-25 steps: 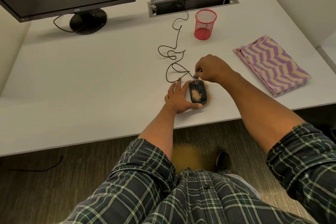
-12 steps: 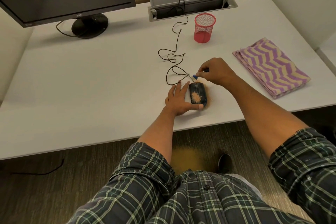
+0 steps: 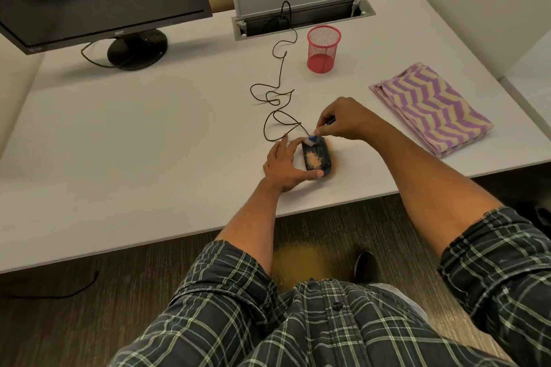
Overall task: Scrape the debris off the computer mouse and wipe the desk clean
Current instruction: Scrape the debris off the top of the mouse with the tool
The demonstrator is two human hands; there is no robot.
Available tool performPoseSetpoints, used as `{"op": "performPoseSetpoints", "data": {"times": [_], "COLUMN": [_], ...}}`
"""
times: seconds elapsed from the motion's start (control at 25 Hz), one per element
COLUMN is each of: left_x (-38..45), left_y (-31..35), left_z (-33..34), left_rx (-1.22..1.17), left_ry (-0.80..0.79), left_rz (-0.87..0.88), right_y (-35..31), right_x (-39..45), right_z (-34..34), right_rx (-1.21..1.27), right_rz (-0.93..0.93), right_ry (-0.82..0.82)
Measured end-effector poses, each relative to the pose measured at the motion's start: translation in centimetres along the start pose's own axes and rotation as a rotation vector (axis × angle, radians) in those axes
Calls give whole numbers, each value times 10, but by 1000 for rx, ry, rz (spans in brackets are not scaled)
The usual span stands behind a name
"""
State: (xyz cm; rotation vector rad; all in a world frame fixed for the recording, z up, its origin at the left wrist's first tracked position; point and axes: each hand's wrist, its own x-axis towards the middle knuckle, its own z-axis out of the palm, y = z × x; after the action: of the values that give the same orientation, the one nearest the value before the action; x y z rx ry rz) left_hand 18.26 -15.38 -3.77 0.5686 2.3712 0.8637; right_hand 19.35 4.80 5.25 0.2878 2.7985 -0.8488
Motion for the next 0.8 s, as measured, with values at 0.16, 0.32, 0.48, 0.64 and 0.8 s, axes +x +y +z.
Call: {"op": "performPoseSetpoints", "data": {"times": [0.16, 0.32, 0.48, 0.64, 0.8], "left_x": [0, -1, -1, -1, 0], "left_y": [-1, 1, 0, 1, 0], "left_z": [1, 0, 0, 0, 1], "left_rx": [-23, -7, -20, 2, -10], "left_ry": [13, 17, 19, 12, 20], "left_rz": [5, 2, 8, -3, -2], "right_y": [-6, -12, -15, -15, -17], "right_x": [3, 9, 11, 12, 11], "right_z": [10, 7, 9, 6, 9], "right_rx": [-184, -181, -310, -181, -244], "right_rz": [-36, 1, -23, 32, 14], "right_ry": [90, 17, 95, 14, 53]}}
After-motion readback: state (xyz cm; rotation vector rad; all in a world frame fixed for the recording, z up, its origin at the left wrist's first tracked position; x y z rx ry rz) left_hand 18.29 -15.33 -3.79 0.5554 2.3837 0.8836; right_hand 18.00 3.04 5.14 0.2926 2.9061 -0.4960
